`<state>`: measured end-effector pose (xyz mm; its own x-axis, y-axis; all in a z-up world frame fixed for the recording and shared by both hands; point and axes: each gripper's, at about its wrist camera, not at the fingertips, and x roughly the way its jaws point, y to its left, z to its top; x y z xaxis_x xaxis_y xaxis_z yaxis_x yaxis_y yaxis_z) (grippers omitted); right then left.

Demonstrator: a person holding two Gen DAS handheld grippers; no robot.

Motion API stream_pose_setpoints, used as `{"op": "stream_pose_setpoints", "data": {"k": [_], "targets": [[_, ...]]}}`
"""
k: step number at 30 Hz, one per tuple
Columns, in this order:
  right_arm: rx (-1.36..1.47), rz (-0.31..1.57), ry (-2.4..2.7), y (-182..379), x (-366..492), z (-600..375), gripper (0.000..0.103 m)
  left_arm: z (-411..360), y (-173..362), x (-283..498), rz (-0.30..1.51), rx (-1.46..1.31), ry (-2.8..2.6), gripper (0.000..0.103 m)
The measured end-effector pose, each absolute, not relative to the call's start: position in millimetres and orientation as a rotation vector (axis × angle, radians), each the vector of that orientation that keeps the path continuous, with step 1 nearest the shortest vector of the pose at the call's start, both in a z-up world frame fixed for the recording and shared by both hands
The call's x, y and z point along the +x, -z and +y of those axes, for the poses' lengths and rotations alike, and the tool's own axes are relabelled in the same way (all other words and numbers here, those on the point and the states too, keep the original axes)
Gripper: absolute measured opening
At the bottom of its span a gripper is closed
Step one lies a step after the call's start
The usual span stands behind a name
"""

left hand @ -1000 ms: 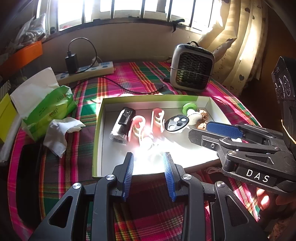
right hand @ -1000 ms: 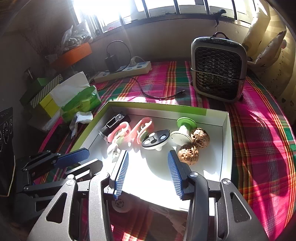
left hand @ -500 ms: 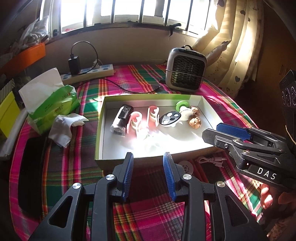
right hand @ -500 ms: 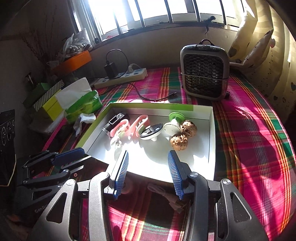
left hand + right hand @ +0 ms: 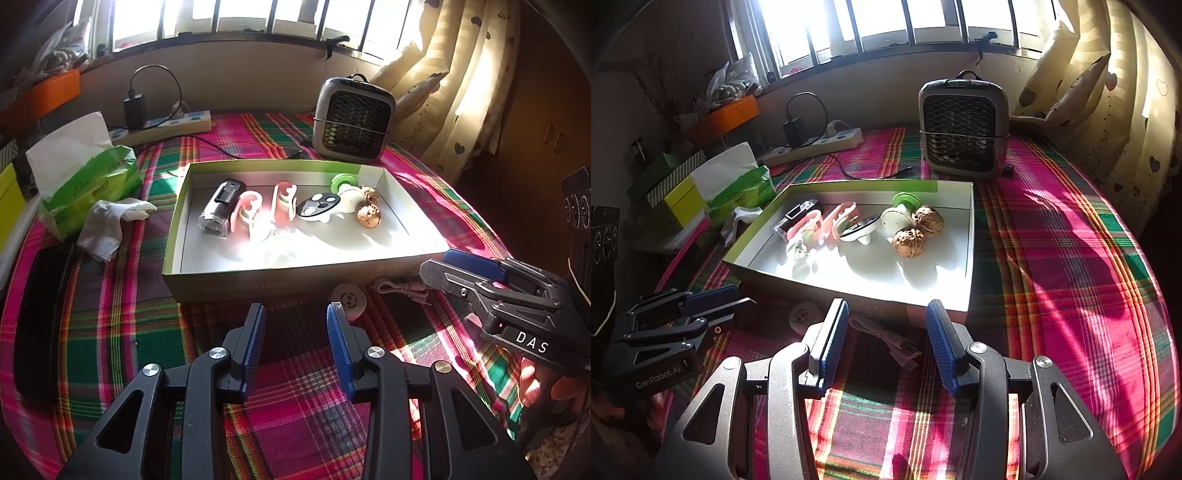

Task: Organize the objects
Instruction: 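Withdraw both open tools up and away from the white box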

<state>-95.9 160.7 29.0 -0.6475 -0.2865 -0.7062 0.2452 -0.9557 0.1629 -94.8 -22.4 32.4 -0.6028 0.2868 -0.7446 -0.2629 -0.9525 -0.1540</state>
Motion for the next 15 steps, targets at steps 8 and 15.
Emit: {"op": "stream_pose_setpoints", "data": {"k": [8,15], "targets": [[1.168,-0.066,2.612,-17,-91,171,0.046,-10,-25,-98,-0.041,-1.217,-2.502,0.037],[1.194,-0.096,2.610,-11,-91,181,0.046,5,-17,-104,-0.012,-1.237,-2.466,0.039]]}}
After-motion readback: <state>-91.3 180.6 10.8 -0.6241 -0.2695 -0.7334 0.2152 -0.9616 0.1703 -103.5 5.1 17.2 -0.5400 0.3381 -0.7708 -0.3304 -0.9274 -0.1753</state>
